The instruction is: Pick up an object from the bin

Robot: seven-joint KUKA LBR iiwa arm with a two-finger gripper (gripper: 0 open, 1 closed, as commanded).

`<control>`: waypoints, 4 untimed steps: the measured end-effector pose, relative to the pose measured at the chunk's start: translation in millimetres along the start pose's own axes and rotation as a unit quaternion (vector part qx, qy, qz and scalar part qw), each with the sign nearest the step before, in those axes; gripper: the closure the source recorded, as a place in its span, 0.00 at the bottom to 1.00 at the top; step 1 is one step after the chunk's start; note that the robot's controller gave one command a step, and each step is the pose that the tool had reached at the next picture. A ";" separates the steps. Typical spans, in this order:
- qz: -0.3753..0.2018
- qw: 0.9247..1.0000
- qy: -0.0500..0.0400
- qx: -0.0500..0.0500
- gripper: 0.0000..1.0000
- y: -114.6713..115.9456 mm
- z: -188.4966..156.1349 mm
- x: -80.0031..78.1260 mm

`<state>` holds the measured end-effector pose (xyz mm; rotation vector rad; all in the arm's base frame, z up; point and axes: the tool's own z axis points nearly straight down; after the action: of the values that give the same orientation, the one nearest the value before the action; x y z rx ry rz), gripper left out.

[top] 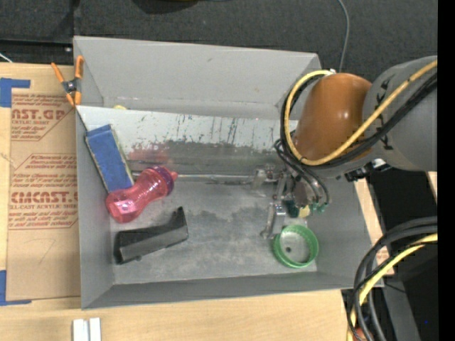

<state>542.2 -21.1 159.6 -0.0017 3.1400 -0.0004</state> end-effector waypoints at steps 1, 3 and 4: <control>-0.012 1.000 -0.001 -0.001 0.00 -10.7 11.0 -1.5; -0.107 0.994 0.003 -0.001 0.00 -64.0 60.8 12.2; -0.098 0.995 -0.011 -0.001 0.00 -42.0 20.8 -41.0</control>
Offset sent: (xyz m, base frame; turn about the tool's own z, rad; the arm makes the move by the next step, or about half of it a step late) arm 0.0337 -0.0190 0.0051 -0.1980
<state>583.3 -63.0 138.9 -0.3073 3.1037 0.0013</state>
